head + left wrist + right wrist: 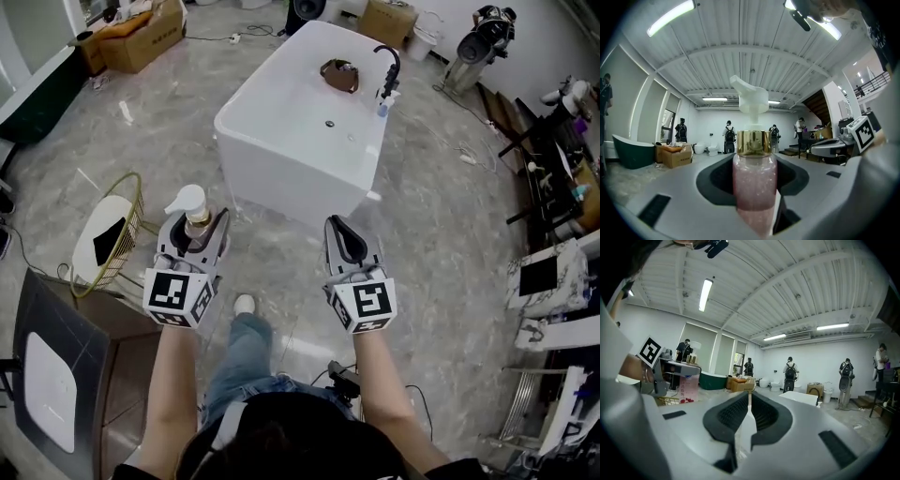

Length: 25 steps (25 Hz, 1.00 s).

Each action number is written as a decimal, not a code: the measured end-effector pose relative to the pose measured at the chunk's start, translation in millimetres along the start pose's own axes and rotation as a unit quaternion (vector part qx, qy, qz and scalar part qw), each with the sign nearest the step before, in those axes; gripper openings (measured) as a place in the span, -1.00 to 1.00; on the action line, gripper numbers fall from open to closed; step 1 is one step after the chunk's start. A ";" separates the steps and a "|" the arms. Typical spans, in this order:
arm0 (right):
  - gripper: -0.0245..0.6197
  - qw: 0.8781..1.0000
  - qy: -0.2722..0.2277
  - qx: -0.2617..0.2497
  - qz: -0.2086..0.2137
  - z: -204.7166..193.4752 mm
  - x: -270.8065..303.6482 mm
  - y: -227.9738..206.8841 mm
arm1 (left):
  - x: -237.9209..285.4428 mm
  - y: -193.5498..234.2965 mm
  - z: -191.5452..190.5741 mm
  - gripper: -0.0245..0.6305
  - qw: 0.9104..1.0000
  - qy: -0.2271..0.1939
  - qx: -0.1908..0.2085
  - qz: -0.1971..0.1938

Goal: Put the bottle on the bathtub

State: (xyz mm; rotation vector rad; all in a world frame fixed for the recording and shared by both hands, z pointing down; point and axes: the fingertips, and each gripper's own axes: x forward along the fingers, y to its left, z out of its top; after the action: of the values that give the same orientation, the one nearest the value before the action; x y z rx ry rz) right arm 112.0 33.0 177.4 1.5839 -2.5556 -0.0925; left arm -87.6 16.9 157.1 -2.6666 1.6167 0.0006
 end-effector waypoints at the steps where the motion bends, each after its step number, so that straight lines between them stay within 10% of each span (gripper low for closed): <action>1: -0.87 1.000 0.005 0.002 0.000 -2.3 14.0 -0.7 | 8.9 9.9 -3.2 -0.29 1.000 0.003 -0.002 -0.001; 25: -0.87 0.991 0.124 0.007 0.040 -102.6 222.5 -15.7 | 156.6 131.5 -135.7 -0.29 0.992 0.121 -0.023 -0.038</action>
State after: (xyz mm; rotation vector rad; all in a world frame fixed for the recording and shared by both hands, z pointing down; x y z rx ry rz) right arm 43.2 -171.3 295.0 1.3968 -2.4264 0.1224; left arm -133.3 -185.4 288.2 -2.8587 1.5890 -0.3023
